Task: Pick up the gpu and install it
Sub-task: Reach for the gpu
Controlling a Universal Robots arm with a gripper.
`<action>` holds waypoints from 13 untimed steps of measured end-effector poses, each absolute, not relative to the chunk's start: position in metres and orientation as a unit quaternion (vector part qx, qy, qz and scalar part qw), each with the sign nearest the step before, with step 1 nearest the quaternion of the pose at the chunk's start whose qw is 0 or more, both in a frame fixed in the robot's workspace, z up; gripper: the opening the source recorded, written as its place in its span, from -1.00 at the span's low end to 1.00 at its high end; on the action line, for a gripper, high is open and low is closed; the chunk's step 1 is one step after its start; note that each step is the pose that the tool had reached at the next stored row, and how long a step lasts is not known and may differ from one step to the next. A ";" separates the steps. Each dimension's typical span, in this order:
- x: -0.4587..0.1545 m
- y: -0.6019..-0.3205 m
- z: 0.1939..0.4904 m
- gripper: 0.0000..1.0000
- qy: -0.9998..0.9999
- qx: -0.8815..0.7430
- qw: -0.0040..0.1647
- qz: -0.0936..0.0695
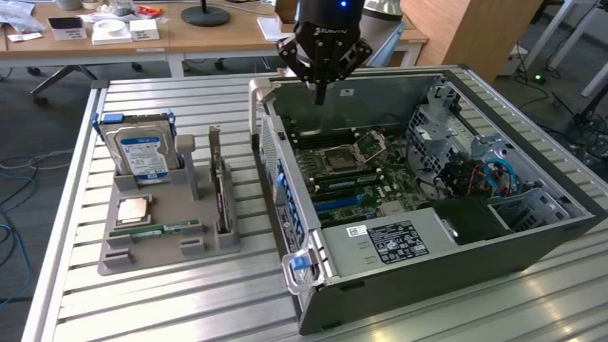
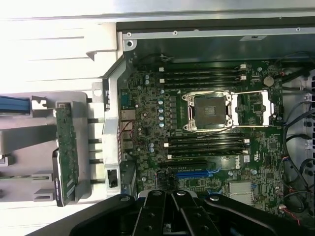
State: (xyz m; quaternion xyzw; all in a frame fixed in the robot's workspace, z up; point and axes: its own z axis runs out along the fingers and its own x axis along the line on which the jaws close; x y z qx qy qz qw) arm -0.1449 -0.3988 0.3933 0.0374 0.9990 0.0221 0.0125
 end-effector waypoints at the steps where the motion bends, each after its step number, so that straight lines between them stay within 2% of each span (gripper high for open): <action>1: -0.145 -0.399 0.393 -0.79 0.999 0.037 0.013 0.022; 13: -0.153 -0.399 0.393 -0.79 0.999 0.037 0.012 0.022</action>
